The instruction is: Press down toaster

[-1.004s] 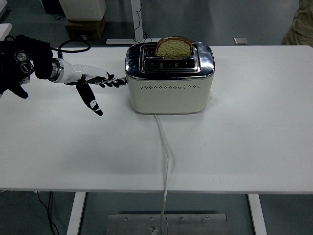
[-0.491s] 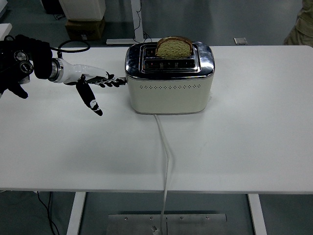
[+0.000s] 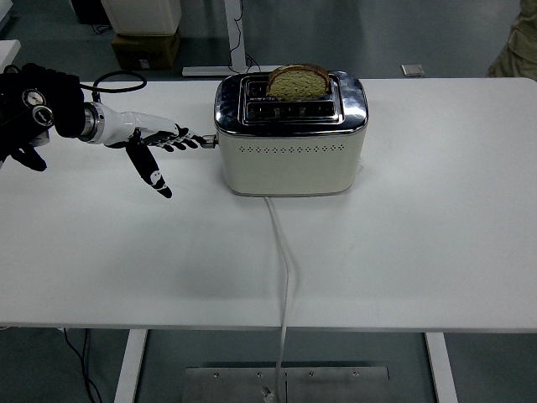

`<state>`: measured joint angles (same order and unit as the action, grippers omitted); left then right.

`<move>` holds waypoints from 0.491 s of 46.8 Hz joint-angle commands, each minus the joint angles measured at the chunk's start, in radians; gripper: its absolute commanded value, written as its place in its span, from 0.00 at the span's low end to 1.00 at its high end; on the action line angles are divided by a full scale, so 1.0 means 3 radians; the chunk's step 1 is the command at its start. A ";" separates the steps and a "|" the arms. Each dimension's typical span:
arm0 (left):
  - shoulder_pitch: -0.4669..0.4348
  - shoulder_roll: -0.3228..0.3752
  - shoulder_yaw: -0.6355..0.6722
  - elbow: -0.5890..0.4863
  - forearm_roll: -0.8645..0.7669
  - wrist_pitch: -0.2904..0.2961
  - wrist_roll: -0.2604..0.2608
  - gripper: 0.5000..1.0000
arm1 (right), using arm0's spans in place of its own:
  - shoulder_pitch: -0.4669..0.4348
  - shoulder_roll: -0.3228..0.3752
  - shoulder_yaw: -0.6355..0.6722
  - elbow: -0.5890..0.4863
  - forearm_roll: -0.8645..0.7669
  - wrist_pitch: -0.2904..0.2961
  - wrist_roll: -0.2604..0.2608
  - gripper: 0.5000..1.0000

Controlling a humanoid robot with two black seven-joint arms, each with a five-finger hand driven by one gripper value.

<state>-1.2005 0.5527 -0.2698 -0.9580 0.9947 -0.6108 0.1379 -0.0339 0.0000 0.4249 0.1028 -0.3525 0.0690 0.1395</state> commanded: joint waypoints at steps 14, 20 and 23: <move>0.0023 -0.0180 0.0005 0.0131 -0.0023 0.0000 0.0000 1.00 | 0.0000 0.0000 0.0000 0.0000 0.0004 0.0000 -0.0005 1.00; 0.0059 -0.0180 0.0005 0.0131 -0.0023 0.0000 0.0000 1.00 | 0.0000 0.0000 0.0000 0.0000 0.0004 0.0000 -0.0005 1.00; 0.0075 -0.0180 0.0005 0.0131 -0.0023 0.0000 0.0000 1.00 | 0.0000 0.0000 0.0000 0.0000 -0.0001 0.0000 0.0000 1.00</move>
<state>-1.1820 0.4983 -0.2683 -0.9186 0.9878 -0.6104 0.1380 -0.0338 0.0000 0.4249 0.1028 -0.3521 0.0690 0.1382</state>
